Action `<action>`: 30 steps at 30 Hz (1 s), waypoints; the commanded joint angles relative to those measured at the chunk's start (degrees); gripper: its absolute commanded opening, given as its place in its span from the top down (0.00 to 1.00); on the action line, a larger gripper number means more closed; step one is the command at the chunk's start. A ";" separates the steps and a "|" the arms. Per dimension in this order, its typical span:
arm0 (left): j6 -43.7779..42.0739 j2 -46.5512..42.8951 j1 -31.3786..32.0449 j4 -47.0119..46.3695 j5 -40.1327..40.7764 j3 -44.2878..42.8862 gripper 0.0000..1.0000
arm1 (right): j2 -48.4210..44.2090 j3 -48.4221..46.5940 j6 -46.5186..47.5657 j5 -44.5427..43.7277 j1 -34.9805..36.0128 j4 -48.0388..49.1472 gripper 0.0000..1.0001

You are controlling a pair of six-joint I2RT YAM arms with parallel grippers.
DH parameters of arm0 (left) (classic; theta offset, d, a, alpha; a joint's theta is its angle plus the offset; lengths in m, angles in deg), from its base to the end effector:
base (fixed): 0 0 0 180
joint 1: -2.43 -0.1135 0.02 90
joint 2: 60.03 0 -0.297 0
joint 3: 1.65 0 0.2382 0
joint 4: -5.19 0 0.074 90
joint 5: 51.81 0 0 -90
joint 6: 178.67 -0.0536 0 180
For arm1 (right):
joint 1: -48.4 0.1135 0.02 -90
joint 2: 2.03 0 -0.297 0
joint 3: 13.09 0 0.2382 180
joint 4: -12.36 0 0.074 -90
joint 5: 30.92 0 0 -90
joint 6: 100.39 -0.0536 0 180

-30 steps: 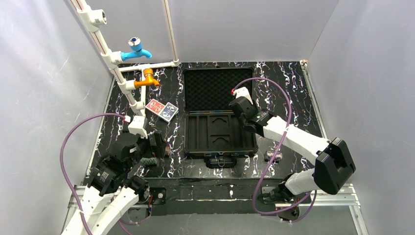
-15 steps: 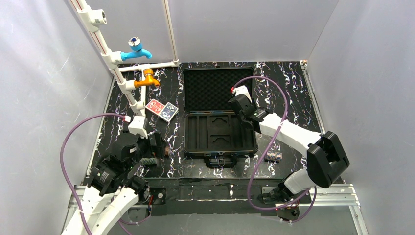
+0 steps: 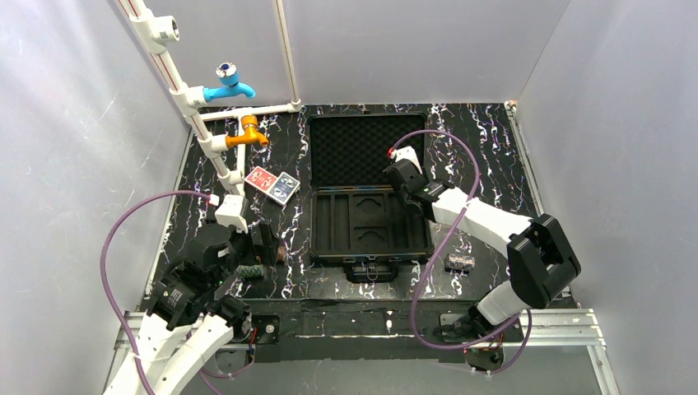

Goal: Pack up texas hold em set

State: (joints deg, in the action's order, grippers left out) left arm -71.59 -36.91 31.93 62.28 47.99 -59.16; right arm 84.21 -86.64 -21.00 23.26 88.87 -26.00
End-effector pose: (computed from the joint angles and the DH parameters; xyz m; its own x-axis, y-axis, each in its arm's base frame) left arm 0.0571 -0.0218 0.3157 -0.4234 -0.0930 -0.9011 0.2345 0.9496 -0.2082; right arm 0.2537 0.1752 0.2662 -0.6269 -0.3386 -0.7017 -0.1333 0.9340 -0.3316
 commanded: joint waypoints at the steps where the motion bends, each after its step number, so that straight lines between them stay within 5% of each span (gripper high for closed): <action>1: -0.39 -0.66 0.30 0.70 0.71 -1.48 0.01 | 1.40 -2.16 -1.63 -1.40 -0.92 3.00 0.99; 21: -0.57 0.00 0.30 0.74 0.77 -1.47 0.01 | 2.47 -1.37 -3.18 3.95 -3.18 4.78 0.90; 30: -0.65 0.17 0.30 0.72 0.74 -1.42 0.01 | 2.31 -1.63 -3.89 4.17 -3.38 4.15 0.66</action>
State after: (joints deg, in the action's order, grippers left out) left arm -71.61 -37.35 31.93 62.28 48.25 -59.16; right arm 87.31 -86.66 -24.04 28.55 85.85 -24.67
